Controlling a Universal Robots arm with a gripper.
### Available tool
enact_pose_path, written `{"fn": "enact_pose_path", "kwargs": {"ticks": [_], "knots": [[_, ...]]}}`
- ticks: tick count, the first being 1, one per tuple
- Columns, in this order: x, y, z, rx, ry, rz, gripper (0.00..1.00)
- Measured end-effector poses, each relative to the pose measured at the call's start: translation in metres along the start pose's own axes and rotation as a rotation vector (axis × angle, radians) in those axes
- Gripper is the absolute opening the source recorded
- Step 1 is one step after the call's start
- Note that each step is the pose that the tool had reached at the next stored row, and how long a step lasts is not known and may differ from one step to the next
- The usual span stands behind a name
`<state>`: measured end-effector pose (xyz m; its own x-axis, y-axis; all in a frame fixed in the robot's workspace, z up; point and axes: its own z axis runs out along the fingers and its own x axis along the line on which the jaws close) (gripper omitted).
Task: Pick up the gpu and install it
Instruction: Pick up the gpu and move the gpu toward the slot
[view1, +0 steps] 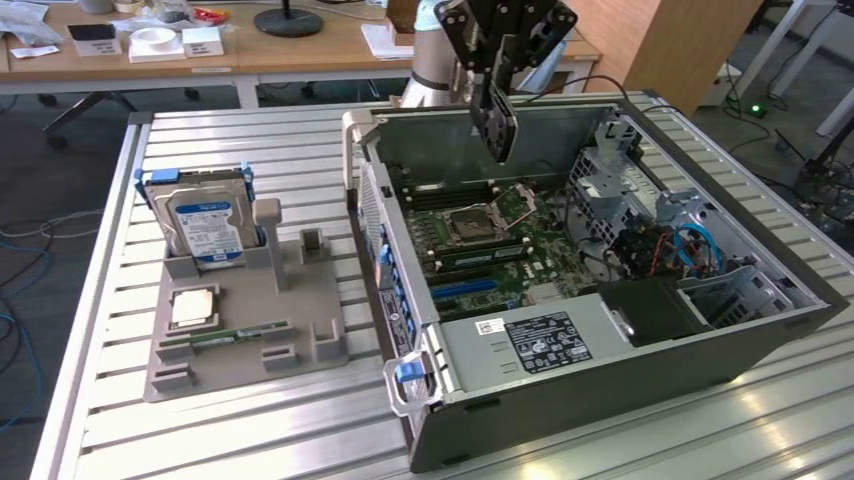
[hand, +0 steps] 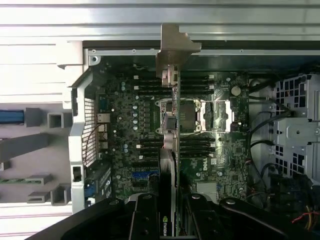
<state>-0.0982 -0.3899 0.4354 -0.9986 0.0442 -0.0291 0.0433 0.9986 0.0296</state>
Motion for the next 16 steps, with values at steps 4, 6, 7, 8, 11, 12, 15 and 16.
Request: {"fn": "enact_pose_path", "kwargs": {"ticks": [4,6,7,8,11,12,15,16], "knots": [[-0.012,0.0038,0.0004,0.0001,0.0000,0.000,0.26],[-0.018,0.0059,0.0007,-0.0001,-0.0001,0.000,0.26],[-0.021,0.0069,0.0008,0.0000,0.0000,0.000,0.26],[-0.024,0.0079,0.0009,0.0000,0.0000,0.000,0.26],[-0.033,0.0110,0.0013,0.0000,0.0000,0.000,0.26],[-0.035,0.0119,0.0014,0.0000,0.0000,0.000,0.26],[-0.044,0.0145,0.0017,0.0000,0.0000,0.000,0.26],[-0.046,0.0153,0.0018,0.0000,0.0000,0.000,0.26]]}}
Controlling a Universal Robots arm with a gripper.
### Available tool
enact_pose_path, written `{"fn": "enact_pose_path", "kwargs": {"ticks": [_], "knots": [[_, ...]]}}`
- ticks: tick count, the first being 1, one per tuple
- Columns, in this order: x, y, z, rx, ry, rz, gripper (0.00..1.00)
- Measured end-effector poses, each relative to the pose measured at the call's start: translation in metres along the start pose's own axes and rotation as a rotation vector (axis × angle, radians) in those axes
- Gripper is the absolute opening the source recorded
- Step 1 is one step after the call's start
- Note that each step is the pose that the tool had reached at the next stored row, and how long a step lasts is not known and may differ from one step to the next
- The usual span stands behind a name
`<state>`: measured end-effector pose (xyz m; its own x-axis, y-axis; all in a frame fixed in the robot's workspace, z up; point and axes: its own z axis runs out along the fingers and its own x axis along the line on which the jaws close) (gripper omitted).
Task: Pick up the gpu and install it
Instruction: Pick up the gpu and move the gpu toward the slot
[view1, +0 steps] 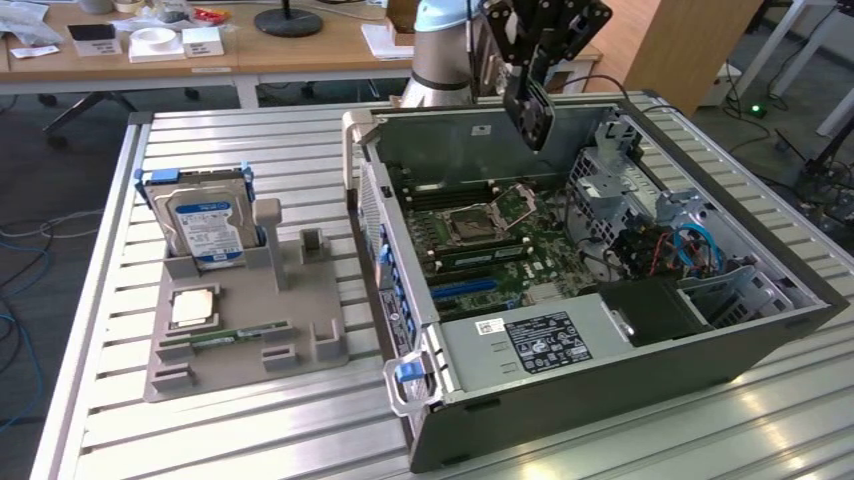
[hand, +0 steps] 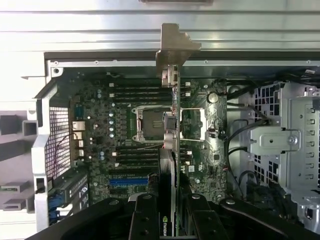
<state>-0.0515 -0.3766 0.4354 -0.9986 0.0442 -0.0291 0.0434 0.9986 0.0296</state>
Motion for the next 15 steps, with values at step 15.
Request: {"fn": "enact_pose_path", "kwargs": {"ticks": [15], "knots": [[-0.0115,0.0040,0.0005,0.0000,0.0000,0.000,0.26]]}}
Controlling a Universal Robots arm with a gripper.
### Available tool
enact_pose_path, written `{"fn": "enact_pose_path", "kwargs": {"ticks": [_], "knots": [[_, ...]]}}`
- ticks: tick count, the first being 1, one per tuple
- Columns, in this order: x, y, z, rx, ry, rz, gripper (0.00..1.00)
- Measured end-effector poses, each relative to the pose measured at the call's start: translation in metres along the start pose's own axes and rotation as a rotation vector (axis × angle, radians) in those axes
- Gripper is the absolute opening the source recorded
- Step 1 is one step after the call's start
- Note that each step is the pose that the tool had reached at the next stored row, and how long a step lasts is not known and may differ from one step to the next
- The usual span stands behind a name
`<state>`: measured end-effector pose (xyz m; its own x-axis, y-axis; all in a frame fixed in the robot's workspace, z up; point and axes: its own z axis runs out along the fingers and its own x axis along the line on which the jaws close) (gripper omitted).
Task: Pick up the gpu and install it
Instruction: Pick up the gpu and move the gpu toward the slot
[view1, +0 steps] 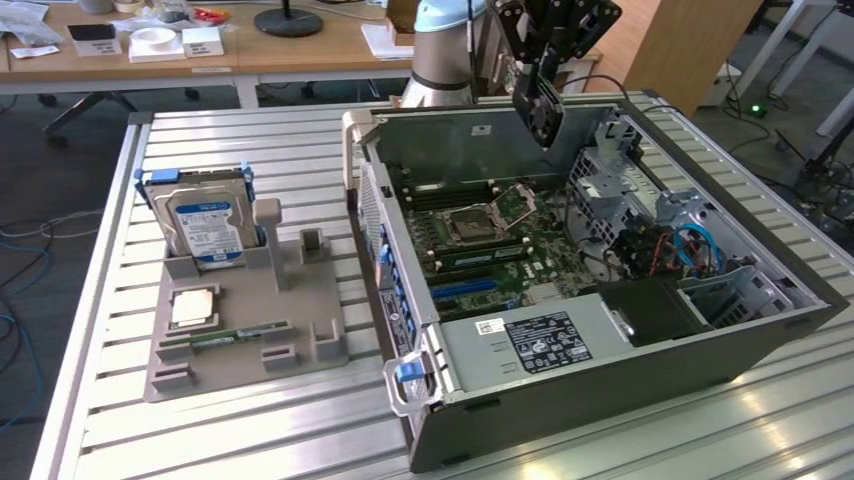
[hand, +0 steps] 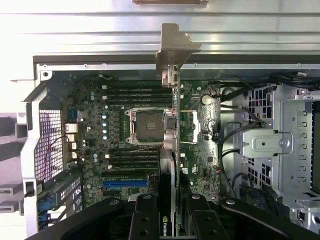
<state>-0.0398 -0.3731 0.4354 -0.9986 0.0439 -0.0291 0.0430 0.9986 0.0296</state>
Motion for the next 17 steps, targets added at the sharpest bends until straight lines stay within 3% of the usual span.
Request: {"fn": "enact_pose_path", "kwargs": {"ticks": [7,17], "knots": [[-0.014,0.0009,0.0005,0.0000,0.0000,0.000,0.26],[-0.047,0.0027,0.0017,-0.0001,0.0000,-0.002,0.26]]}}
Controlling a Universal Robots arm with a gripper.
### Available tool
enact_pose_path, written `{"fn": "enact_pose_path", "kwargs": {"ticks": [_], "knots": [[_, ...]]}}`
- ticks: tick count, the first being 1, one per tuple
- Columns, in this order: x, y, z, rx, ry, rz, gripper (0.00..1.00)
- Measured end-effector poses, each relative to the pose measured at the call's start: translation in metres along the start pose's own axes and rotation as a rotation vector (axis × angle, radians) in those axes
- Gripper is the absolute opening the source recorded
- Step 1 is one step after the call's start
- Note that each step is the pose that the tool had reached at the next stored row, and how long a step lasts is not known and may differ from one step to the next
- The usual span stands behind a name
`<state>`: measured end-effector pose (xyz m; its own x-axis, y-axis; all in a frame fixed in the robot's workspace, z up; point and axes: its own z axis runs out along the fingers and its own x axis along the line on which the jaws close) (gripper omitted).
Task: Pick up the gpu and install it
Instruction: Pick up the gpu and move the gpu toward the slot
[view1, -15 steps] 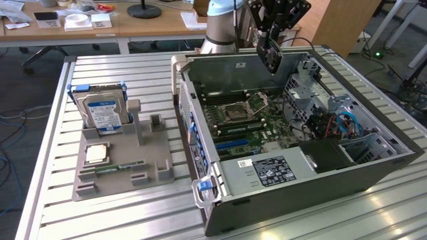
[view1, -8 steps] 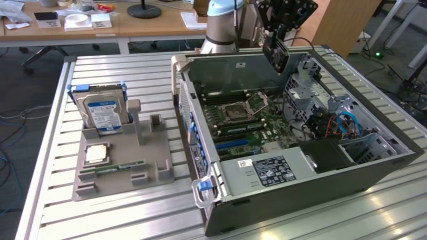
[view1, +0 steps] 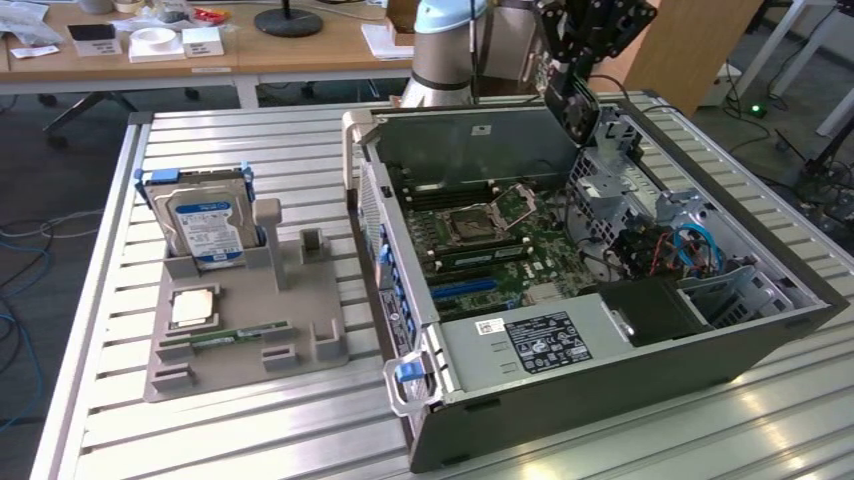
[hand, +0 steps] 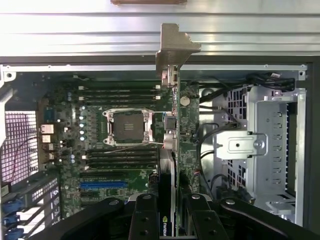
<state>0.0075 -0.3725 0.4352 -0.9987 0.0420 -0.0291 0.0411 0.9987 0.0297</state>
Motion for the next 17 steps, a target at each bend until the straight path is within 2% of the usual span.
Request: {"fn": "enact_pose_path", "kwargs": {"ticks": [5,10,17], "knots": [[-0.019,0.0011,0.0007,-0.0001,0.0000,0.000,0.26],[-0.032,0.0019,0.0010,0.0000,0.0001,0.000,0.26],[-0.034,0.0019,0.0011,0.0000,0.0000,-0.001,0.26]]}}
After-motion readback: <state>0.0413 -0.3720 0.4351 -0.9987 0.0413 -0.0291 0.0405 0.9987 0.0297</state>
